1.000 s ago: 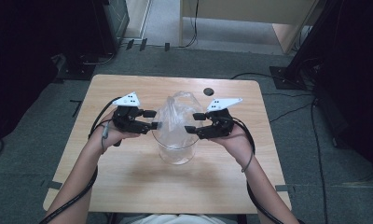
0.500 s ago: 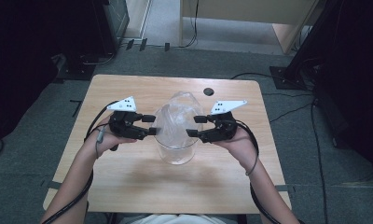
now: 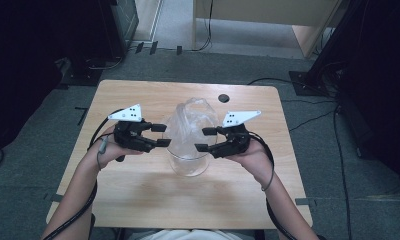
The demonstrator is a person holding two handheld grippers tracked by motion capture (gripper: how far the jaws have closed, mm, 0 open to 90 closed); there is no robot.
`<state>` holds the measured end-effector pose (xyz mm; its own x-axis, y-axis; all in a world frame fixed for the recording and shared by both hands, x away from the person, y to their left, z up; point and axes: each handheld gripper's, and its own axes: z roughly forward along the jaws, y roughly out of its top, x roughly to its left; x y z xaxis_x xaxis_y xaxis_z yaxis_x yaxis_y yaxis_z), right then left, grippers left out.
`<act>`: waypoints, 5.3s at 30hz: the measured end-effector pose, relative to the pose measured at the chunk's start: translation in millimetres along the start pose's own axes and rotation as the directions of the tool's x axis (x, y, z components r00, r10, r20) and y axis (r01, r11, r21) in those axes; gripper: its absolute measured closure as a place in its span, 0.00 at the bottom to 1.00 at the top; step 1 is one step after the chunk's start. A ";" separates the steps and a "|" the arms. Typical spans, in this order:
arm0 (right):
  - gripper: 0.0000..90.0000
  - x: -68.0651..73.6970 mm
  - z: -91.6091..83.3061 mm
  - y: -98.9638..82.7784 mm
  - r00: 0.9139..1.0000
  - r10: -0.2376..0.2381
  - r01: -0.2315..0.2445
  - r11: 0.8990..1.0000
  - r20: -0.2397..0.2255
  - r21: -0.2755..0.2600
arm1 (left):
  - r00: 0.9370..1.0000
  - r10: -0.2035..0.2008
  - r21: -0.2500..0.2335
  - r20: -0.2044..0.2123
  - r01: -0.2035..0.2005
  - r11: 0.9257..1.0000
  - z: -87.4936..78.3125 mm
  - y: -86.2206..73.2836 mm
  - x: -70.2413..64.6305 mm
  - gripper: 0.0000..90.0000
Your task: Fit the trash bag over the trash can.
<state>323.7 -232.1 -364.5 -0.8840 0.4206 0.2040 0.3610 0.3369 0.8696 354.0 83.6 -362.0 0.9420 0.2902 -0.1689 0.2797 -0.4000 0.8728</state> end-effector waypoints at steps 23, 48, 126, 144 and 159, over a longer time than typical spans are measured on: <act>0.97 -5.2 -6.7 -0.8 0.998 0.069 -0.069 0.995 0.010 0.070 | 0.999 0.010 0.039 -0.031 -0.009 0.999 3.4 -1.5 1.3 1.00; 0.98 -26.0 -50.5 -8.0 0.996 0.083 -0.084 0.985 0.010 0.153 | 0.995 -0.102 0.024 0.014 0.102 0.995 -31.3 -21.4 8.9 0.96; 0.19 -4.3 -10.0 -39.6 0.990 0.044 -0.059 0.992 0.133 0.114 | 0.995 -0.027 0.040 -0.099 0.031 0.999 6.9 -33.4 -7.1 0.24; 0.53 -7.5 -7.4 -47.4 0.988 0.031 -0.057 0.985 0.154 0.163 | 0.995 -0.032 0.097 -0.090 0.041 0.994 14.1 -50.6 -0.9 0.44; 0.98 -5.7 -13.1 -42.6 0.985 0.069 -0.101 0.974 0.158 0.204 | 0.990 -0.102 0.081 -0.095 0.110 0.991 4.9 -46.6 3.6 0.96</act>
<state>309.4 -259.9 -396.8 -0.7987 0.5710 0.1897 0.5015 0.4575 0.7343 345.3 99.0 -405.5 0.8864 0.4112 -0.2128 0.3960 -0.4350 0.8087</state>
